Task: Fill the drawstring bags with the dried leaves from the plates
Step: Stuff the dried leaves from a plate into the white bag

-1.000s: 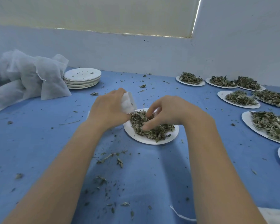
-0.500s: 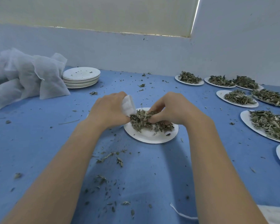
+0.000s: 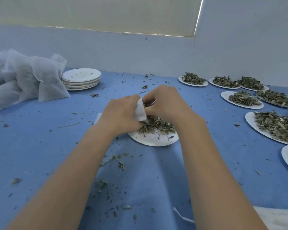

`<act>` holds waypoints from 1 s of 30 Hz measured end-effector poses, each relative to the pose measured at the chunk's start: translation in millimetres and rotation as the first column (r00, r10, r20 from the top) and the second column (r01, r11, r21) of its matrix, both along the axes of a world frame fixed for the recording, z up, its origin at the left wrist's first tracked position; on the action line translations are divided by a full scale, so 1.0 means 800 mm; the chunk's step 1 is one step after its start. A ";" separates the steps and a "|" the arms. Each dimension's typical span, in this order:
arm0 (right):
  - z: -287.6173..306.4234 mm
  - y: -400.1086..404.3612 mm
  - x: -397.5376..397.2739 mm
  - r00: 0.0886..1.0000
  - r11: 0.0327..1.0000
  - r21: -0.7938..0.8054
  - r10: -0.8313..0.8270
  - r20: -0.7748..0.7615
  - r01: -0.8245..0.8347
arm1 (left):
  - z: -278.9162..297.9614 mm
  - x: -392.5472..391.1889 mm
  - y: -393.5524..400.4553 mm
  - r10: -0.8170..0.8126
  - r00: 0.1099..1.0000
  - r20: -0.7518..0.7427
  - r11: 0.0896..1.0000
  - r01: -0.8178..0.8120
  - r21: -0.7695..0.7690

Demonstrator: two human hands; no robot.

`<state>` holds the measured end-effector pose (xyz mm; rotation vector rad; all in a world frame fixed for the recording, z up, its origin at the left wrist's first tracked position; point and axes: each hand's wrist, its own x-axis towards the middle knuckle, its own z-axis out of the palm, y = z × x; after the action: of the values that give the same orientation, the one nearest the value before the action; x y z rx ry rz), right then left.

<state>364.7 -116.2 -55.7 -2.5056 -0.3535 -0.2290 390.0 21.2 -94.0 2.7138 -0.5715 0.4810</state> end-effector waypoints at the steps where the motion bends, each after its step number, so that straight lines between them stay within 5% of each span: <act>1: 0.000 0.000 0.000 1.000 1.000 0.013 0.013 -0.013 -0.013 | 0.000 -0.001 -0.001 -0.008 1.000 -0.013 0.999 0.008 -0.053; 6: 0.003 -0.017 -0.008 0.982 0.974 0.185 0.150 -0.113 -0.128 | 0.002 -0.001 0.002 -0.034 0.999 -0.031 0.981 0.028 -0.191; 10: -0.004 -0.011 -0.002 0.998 0.915 0.404 0.024 -0.051 -0.002 | 0.003 -0.002 0.005 -0.028 0.999 -0.016 0.967 0.023 -0.254; 13: -0.010 0.002 0.002 0.999 0.903 0.428 -0.041 0.016 0.030 | 0.003 -0.003 0.002 -0.033 0.999 0.003 0.963 0.033 -0.267; 19: -0.001 -0.013 -0.005 0.981 0.878 0.462 0.178 -0.071 -0.125 | 0.000 0.001 0.006 -0.017 1.000 -0.019 0.960 0.011 -0.279; 23: -0.002 -0.028 -0.005 0.996 0.833 0.549 0.087 -0.003 -0.071 | 0.001 0.002 0.010 0.006 1.000 -0.021 0.942 -0.013 -0.336; 26: -0.007 -0.027 -0.002 0.992 0.851 0.522 0.019 -0.123 0.048 | 0.003 0.002 0.011 0.004 0.999 -0.034 0.914 -0.018 -0.406; 30: -0.012 -0.018 -0.002 0.935 0.752 0.655 0.175 -0.307 0.074 | 0.005 -0.001 0.010 0.000 0.999 -0.041 0.897 -0.018 -0.442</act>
<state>362.8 -130.6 -65.4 -1.7724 -0.1494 0.1142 389.4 29.1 -90.2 2.2848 -0.3812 0.4894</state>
